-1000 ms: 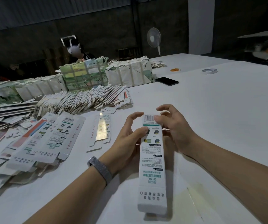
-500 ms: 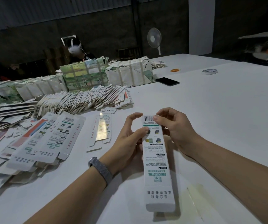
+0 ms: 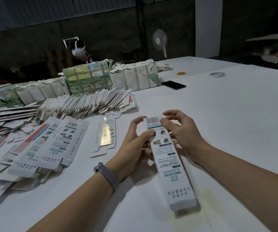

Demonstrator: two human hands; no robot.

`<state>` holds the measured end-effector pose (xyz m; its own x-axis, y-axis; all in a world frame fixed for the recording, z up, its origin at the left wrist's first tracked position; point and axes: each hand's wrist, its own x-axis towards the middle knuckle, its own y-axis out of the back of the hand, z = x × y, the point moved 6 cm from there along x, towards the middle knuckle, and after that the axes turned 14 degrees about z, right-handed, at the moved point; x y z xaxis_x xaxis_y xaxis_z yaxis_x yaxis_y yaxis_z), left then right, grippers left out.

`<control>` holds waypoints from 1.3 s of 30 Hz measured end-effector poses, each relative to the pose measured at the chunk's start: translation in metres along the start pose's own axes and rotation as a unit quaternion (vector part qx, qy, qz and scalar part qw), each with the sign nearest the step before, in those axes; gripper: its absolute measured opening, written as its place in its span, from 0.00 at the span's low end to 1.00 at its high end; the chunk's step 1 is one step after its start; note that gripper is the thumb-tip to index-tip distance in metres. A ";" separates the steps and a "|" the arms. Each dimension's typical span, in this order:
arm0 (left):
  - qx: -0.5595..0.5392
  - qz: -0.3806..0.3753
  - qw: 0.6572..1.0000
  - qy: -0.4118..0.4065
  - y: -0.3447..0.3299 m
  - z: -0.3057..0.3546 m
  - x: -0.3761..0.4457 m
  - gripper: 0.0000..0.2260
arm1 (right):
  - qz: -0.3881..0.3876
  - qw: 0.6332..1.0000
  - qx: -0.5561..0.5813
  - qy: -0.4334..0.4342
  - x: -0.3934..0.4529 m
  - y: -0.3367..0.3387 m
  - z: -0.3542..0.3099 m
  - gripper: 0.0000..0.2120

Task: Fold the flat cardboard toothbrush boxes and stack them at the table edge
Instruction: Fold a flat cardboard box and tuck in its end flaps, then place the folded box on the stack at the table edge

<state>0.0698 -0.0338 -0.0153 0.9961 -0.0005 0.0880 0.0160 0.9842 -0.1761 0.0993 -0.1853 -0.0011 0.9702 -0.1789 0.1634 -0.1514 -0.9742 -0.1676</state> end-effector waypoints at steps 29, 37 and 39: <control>0.025 0.054 0.998 -0.022 0.015 -0.011 0.017 0.11 | 0.150 0.716 -0.676 0.095 0.018 0.327 -0.116 0.19; 0.063 0.026 0.998 0.001 0.010 -0.011 0.010 0.12 | 0.220 0.585 -0.772 0.115 0.011 0.403 -0.103 0.11; 0.067 0.031 0.997 0.001 0.009 -0.008 0.009 0.11 | 0.216 0.604 -0.756 0.129 0.016 0.387 -0.098 0.10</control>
<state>0.0799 -0.0264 -0.0239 0.9950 0.0608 0.0795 -0.0570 0.9972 -0.0493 0.0374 -0.5787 0.0319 0.7458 -0.2874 0.6010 -0.5690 0.1943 0.7991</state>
